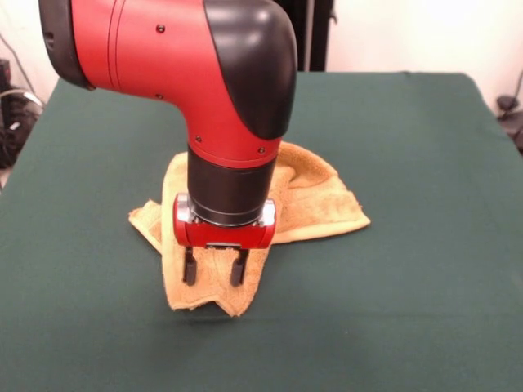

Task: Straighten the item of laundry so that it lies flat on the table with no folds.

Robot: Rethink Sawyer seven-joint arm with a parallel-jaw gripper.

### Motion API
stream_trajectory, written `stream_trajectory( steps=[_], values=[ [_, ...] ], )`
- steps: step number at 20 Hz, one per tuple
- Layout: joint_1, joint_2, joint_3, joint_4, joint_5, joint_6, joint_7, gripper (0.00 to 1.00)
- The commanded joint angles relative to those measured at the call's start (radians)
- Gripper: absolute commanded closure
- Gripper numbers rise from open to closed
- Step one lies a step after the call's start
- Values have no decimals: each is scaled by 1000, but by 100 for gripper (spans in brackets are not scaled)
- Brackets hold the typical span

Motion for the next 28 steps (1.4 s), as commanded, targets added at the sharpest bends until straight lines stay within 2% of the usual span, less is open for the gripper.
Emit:
stream_trajectory(
  steps=[1, 28],
  values=[
    [46, -4, 98, 30, 49, 128, 70, 0],
    [48, 1, 94, 22, 55, 139, 67, 0]
  ],
)
